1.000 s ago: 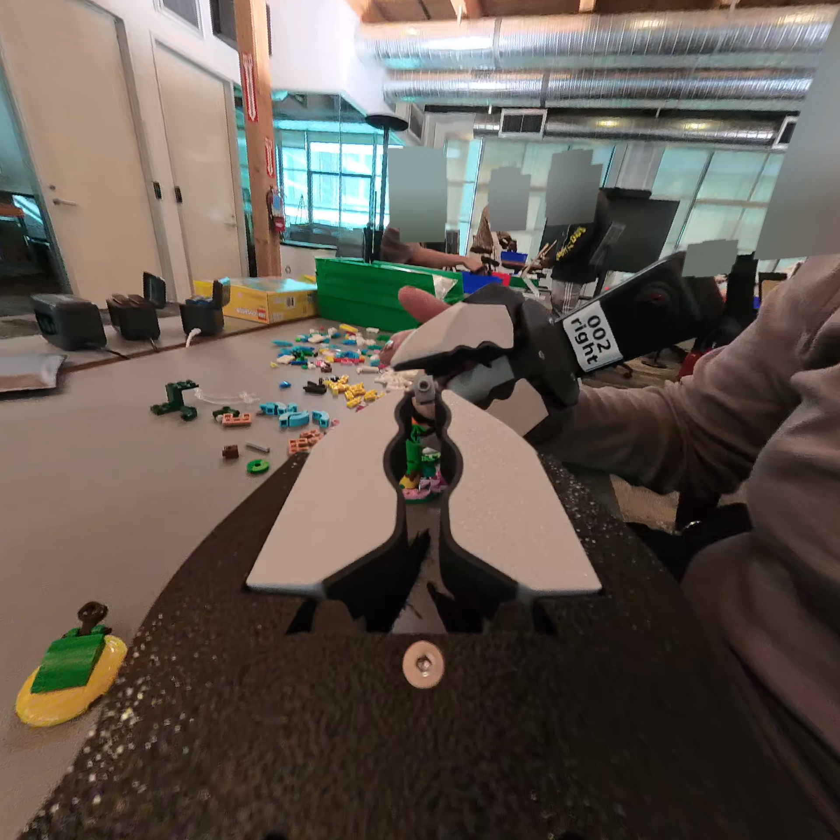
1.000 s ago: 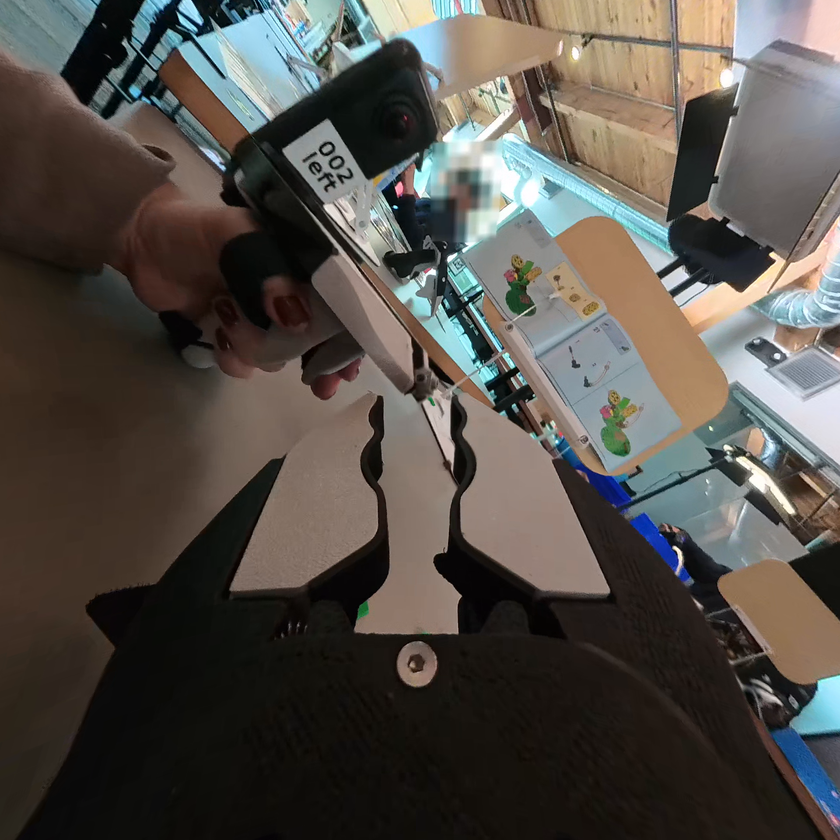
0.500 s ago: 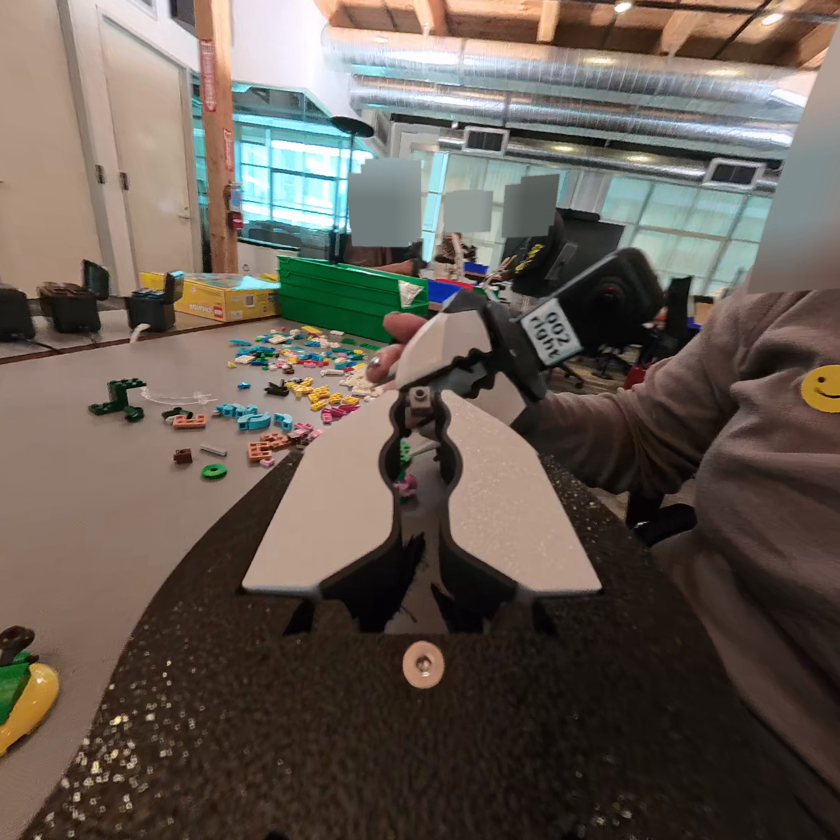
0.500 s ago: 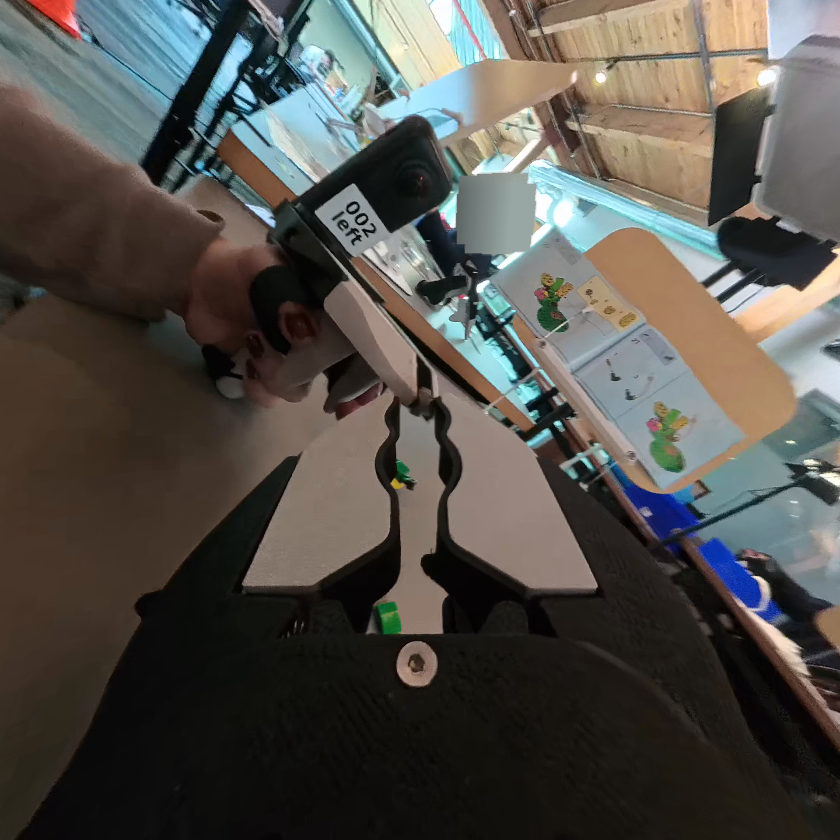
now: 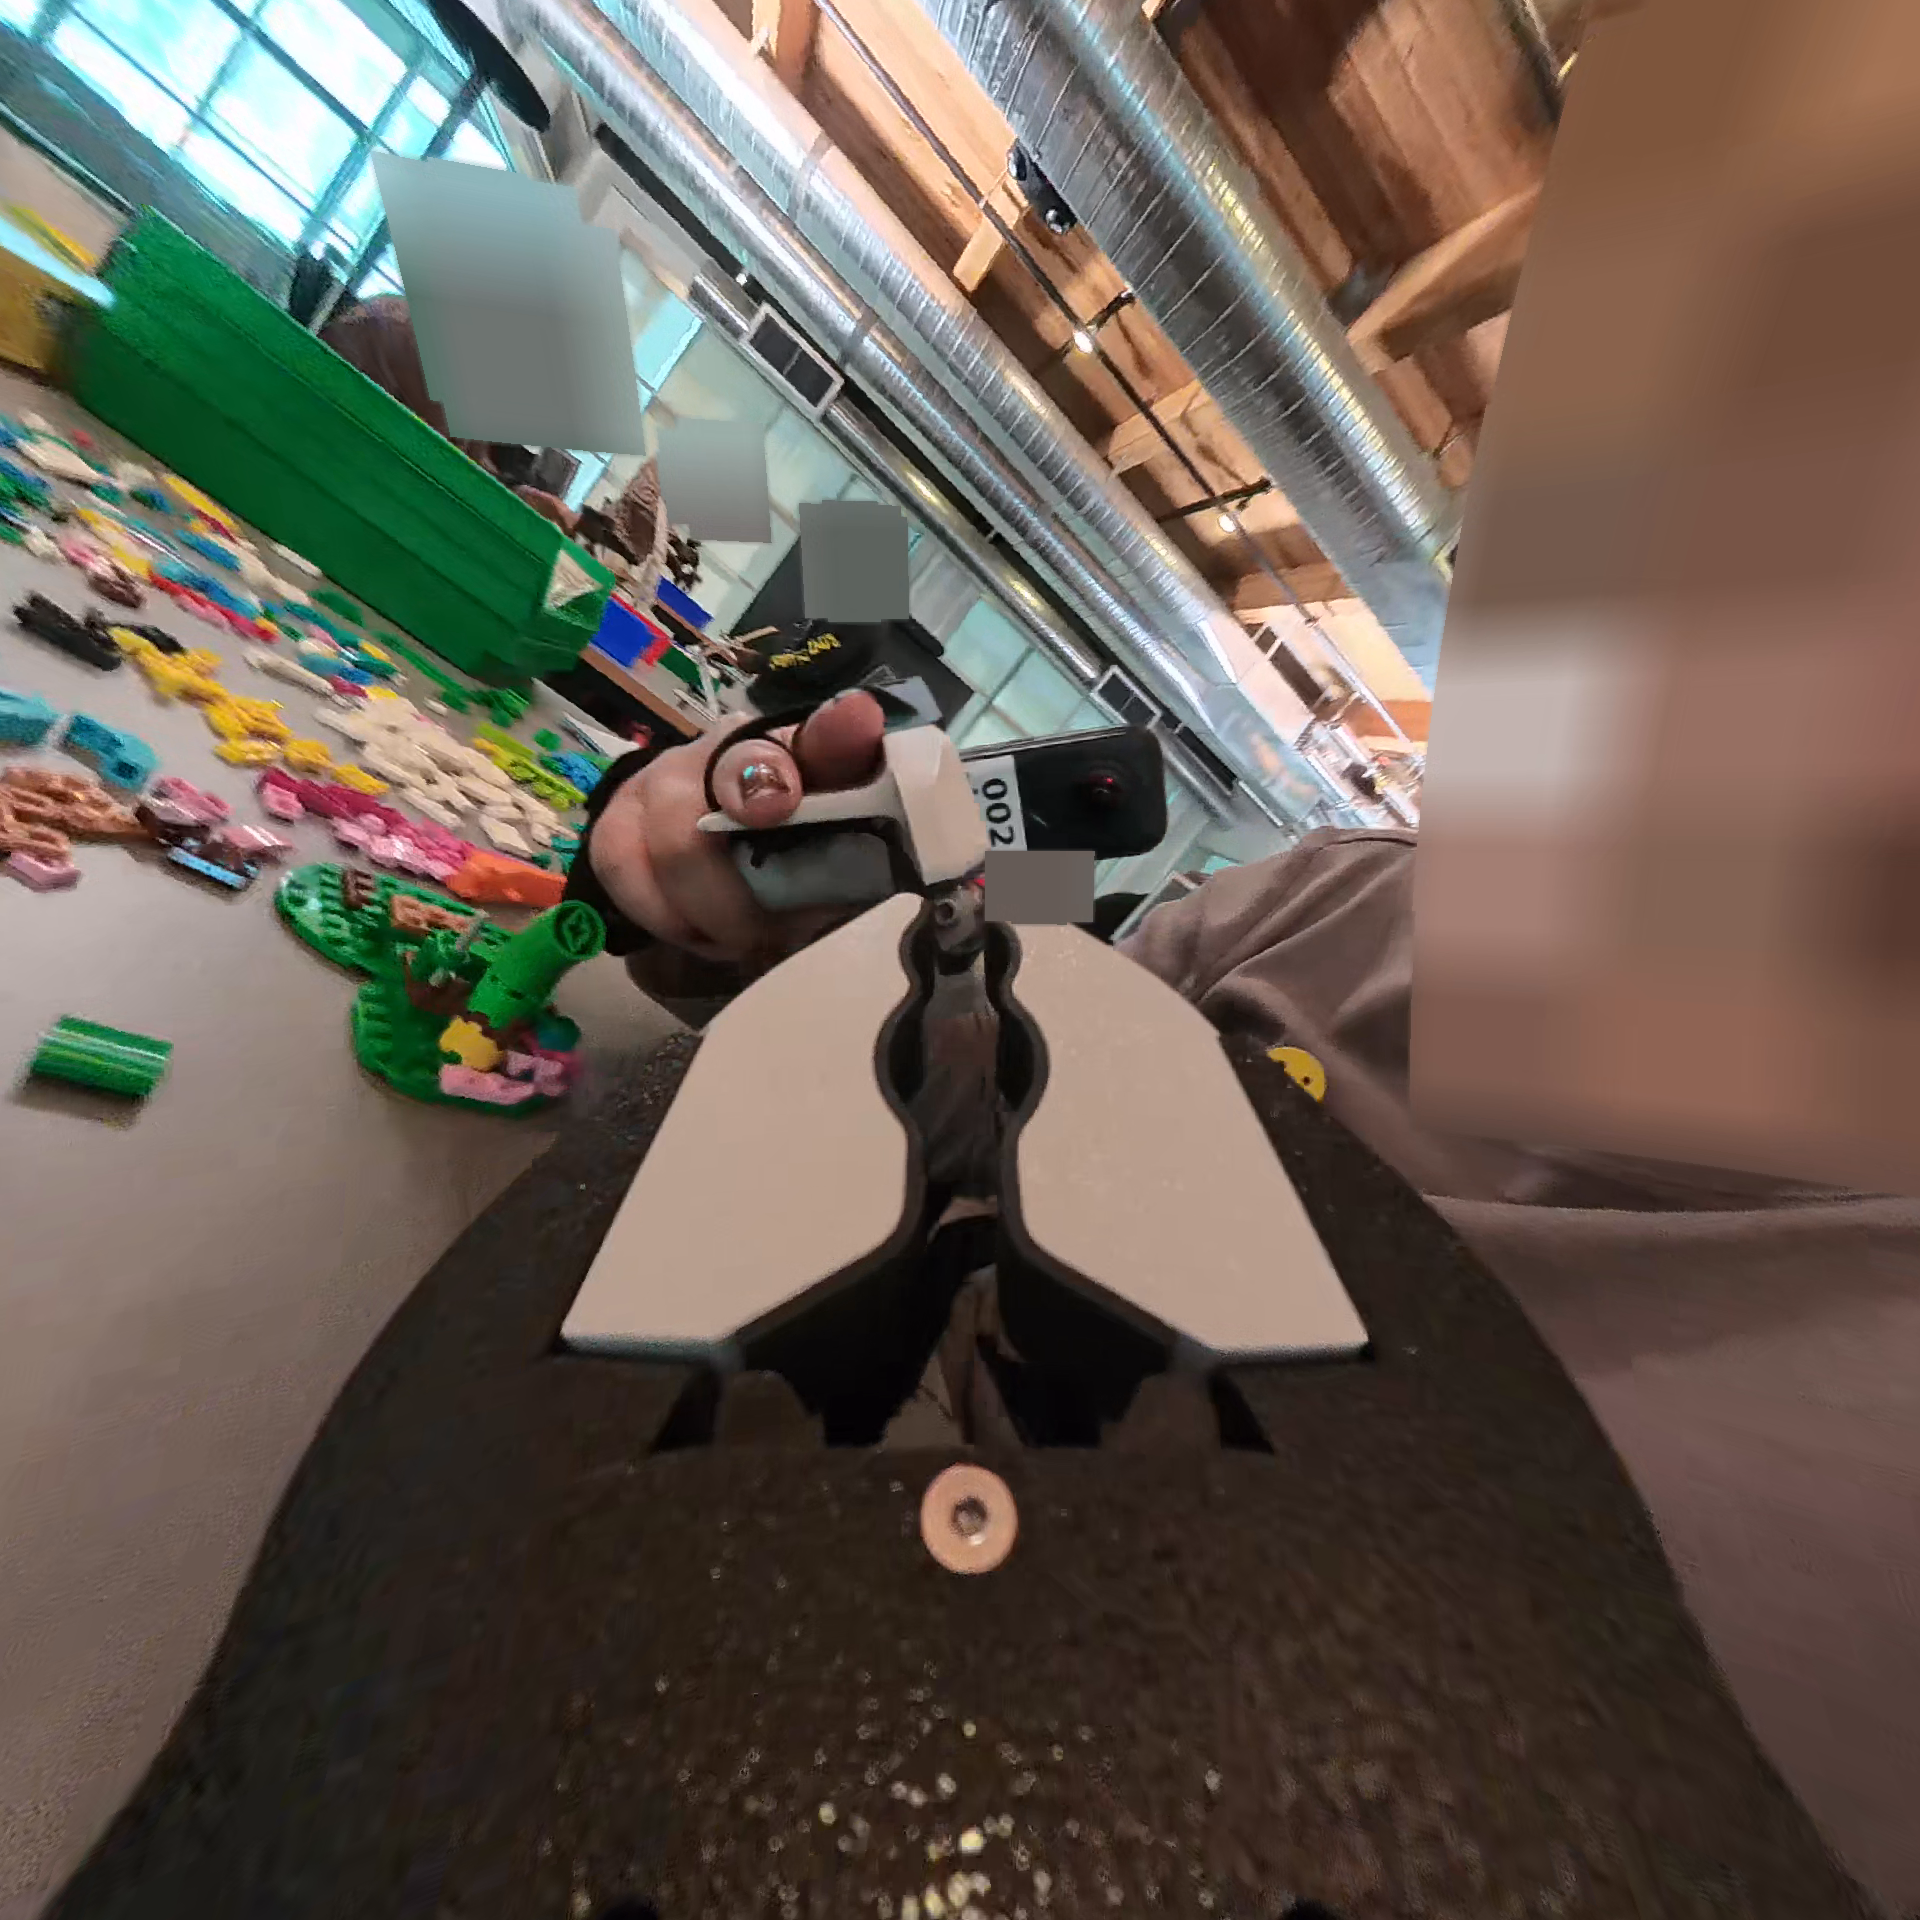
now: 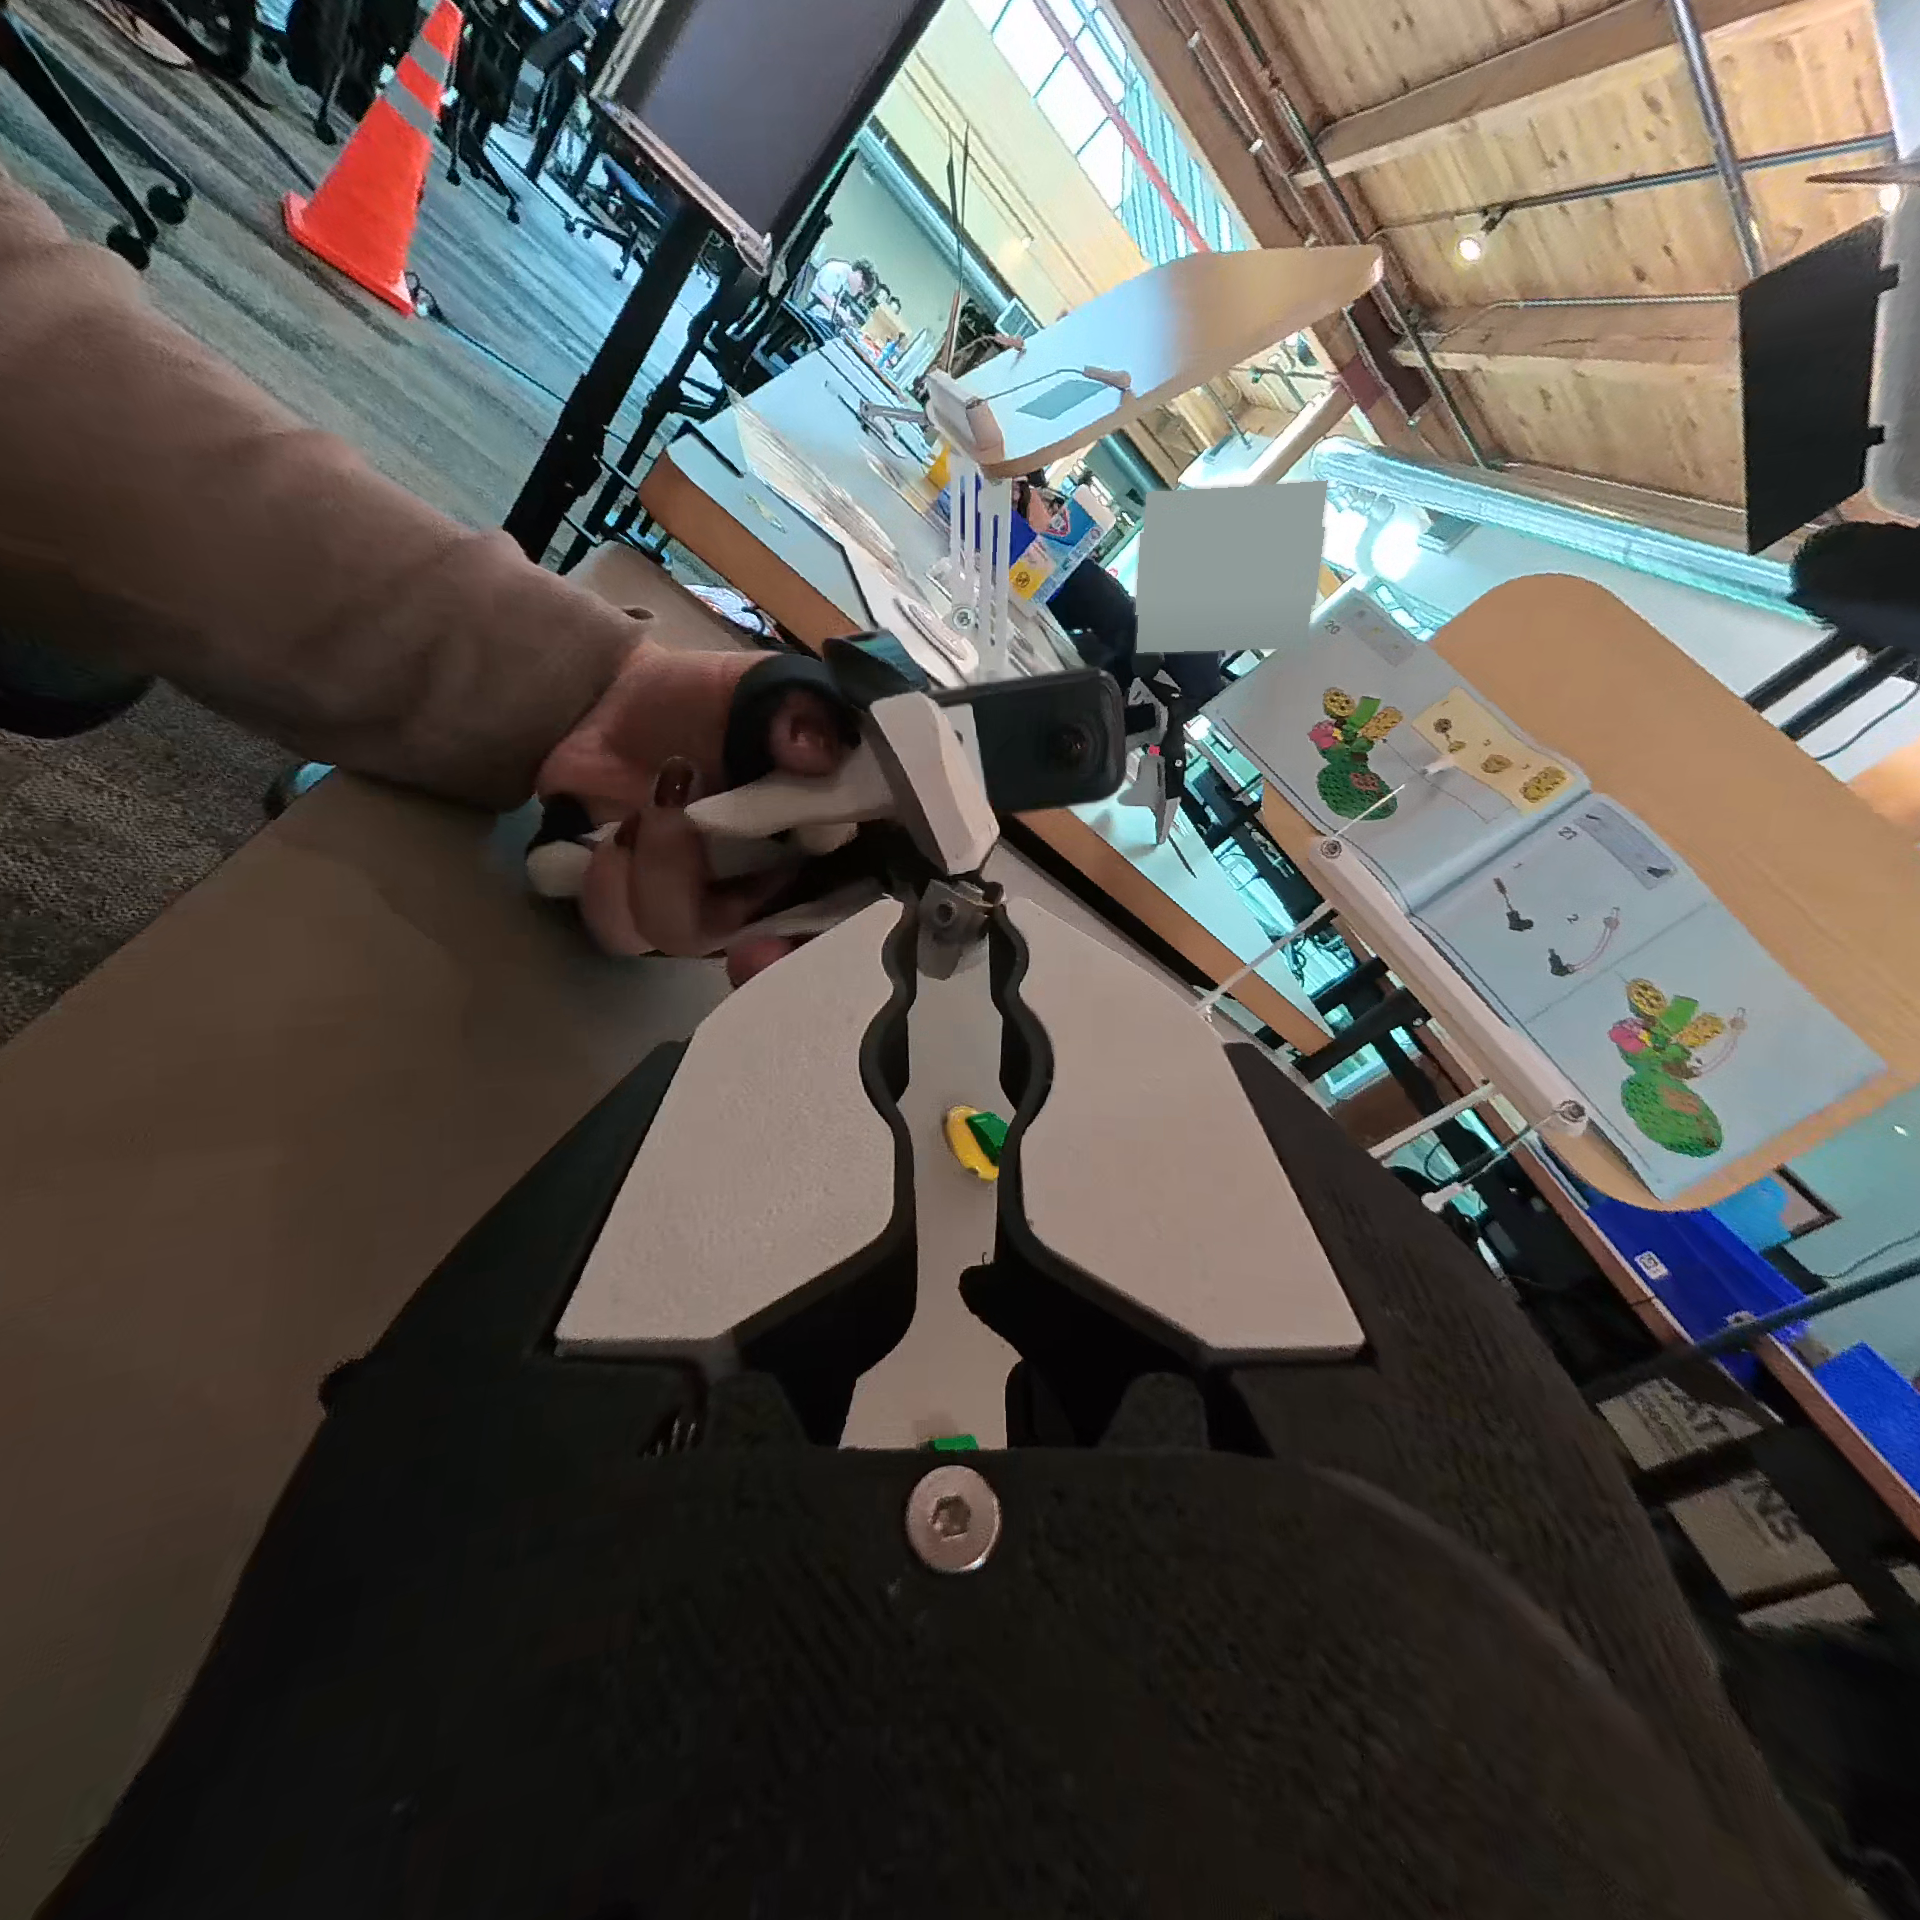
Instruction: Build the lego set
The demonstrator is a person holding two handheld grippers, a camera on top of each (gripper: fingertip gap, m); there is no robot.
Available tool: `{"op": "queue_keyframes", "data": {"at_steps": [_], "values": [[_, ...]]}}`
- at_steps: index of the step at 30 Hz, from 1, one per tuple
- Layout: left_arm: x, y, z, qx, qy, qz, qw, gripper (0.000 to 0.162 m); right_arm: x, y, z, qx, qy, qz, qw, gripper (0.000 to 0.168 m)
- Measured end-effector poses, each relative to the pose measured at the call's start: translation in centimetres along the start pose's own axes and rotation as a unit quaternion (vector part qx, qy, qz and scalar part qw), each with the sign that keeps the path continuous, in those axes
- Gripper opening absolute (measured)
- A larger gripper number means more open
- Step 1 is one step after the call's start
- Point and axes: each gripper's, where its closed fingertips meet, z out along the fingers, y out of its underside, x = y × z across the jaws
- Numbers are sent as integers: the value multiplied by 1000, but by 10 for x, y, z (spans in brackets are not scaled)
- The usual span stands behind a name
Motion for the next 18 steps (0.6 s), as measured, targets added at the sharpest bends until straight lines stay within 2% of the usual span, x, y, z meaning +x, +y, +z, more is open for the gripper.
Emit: {"op": "queue_keyframes", "data": {"at_steps": [5, 9, 18], "values": [[0, 3, 0, -10, 0, -15, 1000, 8, -3, 0, -1, -5, -12, -6, 1000, 11], [-2, 4, -1, -12, -2, -26, 1000, 14, -4, 5, 0, -21, -13, -20, 1000, 11], [-7, 10, -1, -29, -13, -39, 999, 13, -6, 6, -1, -29, -20, -32, 999, 11]]}}
